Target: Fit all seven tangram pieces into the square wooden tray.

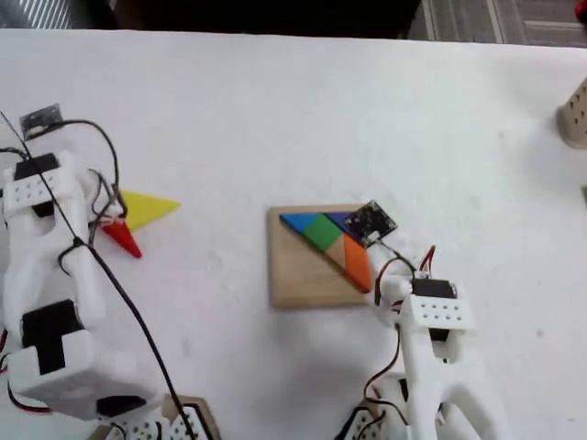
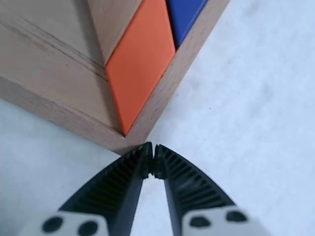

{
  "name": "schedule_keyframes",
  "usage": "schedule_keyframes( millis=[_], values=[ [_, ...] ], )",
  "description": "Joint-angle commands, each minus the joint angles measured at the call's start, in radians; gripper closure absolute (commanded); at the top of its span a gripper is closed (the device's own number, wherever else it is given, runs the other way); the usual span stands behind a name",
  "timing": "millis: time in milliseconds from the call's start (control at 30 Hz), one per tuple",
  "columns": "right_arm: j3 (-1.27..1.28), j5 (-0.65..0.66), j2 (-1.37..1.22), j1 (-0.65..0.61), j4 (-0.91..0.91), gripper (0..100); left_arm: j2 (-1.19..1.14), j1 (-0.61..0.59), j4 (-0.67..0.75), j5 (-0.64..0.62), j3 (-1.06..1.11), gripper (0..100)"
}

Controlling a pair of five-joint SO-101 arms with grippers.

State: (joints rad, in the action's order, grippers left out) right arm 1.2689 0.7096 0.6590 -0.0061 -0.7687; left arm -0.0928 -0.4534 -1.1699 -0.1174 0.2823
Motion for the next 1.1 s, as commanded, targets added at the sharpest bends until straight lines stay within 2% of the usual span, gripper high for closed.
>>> schedule_keyframes(
  millis=[0,633,1067],
  values=[
    [0.0,0.014,0.021,-0.015,-0.013,97.8,0.058,0.07,-0.021,-0.015,-0.015,82],
    [0.0,0.014,0.021,-0.013,-0.013,97.8,0.058,0.082,-0.009,-0.015,0.051,82],
    [0.0,0.014,0.021,-0.013,-0.013,97.8,0.056,0.041,0.15,-0.015,0.127,82]
  ],
)
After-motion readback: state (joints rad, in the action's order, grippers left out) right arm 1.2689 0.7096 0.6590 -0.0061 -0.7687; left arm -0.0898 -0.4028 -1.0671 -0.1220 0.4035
